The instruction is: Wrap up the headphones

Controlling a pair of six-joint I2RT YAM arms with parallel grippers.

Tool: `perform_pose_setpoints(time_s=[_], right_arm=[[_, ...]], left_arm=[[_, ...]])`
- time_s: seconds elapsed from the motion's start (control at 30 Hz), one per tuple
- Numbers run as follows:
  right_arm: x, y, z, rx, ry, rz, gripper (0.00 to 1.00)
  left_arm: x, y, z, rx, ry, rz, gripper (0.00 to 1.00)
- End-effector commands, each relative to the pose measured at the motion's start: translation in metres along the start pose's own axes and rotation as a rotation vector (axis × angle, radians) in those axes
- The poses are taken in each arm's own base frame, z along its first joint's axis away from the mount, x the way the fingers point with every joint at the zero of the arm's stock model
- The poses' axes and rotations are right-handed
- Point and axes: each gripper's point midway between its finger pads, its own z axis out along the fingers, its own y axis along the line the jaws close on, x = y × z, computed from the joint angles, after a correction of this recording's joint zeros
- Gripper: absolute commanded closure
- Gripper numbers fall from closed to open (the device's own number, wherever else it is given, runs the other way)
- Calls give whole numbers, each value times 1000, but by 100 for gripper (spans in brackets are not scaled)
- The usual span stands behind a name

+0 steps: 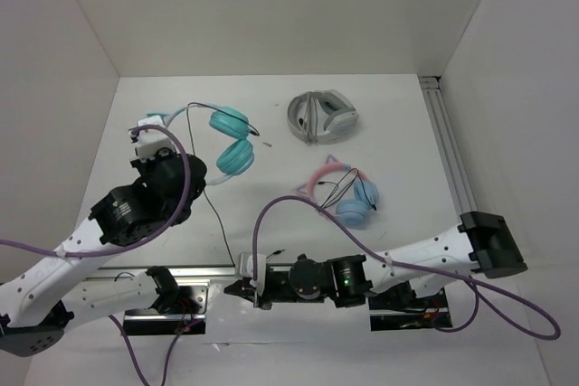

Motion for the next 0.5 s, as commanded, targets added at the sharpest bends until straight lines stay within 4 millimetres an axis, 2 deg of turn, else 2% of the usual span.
perform_pose_setpoints(time_s=[0.0, 0.07, 0.1, 0.2, 0.23, 0.3, 0.33, 0.37, 0.4, 0.47], right_arm=[[-24, -20, -19, 150, 72, -133, 100], [-38, -32, -28, 218, 89, -184, 100], [-52, -34, -34, 236, 95, -202, 100], [-70, -45, -49, 310, 121, -262, 100], [-84, -48, -52, 331, 108, -265, 100], [-91, -59, -62, 385, 129, -293, 100], [-99, -63, -65, 408, 128, -305, 100], [-102, -67, -68, 432, 132, -307, 100], [-105, -75, -74, 476, 144, -313, 100], [-111, -85, -85, 533, 172, -336, 100]], left_arm=[[9, 0, -4, 34, 69, 17, 100], [28, -12, -6, 105, 141, 131, 100], [36, -14, -7, 128, 163, 168, 100], [62, -18, -11, 164, 253, 284, 100], [70, -16, -12, 170, 277, 312, 100], [88, -20, -18, 229, 349, 381, 100], [91, -24, -22, 280, 355, 396, 100], [89, -36, -28, 355, 351, 375, 100], [99, -44, -38, 443, 376, 416, 100], [97, -51, -45, 523, 375, 412, 100]])
